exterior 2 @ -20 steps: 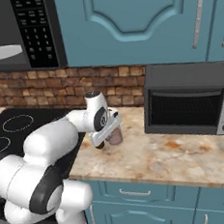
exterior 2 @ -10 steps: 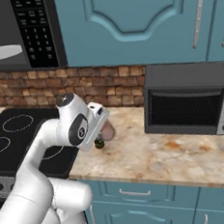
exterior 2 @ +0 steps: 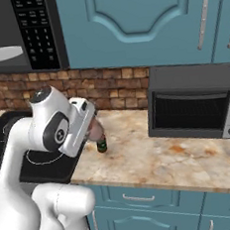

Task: Place the microwavable item in the microwave. Then, close the microwave door and press the start button.

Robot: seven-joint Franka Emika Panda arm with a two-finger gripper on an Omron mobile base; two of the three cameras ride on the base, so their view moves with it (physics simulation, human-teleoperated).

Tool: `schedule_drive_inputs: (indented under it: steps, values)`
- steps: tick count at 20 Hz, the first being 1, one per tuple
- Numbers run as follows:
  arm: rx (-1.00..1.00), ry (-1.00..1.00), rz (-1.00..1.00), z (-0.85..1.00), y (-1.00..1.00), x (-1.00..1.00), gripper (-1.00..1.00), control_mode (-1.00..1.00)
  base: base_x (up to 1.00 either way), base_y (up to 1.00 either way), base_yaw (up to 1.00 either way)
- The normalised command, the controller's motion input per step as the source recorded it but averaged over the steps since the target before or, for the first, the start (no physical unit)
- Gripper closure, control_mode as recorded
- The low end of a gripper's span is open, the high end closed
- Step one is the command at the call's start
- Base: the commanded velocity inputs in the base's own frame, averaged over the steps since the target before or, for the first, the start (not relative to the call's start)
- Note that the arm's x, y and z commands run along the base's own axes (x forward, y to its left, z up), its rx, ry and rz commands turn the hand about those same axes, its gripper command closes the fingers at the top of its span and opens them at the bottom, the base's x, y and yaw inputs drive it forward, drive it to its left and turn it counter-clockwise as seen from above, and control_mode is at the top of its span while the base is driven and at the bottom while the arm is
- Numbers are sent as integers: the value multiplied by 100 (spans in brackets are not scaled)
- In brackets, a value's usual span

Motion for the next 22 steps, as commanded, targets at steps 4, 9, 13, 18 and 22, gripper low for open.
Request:
schedule_drive_inputs:
  steps: [4, 9, 13, 18, 22]
  values:
    - [1, 25, 17, 58, 37, -46, 100, -100, 0, 0, 0]
    - [0, 19, 14, -2, 50, -20, 100, -100, 0, 0, 0]
    - [0, 8, 8, -19, 26, 0, 100, -100, 0, 0, 0]
    - [1, 7, 2, -7, 23, 0, 100, -100, 0, 0, 0]
    - [0, 2, 0, 0, 18, 0, 100, 100, -3, 67, 0]
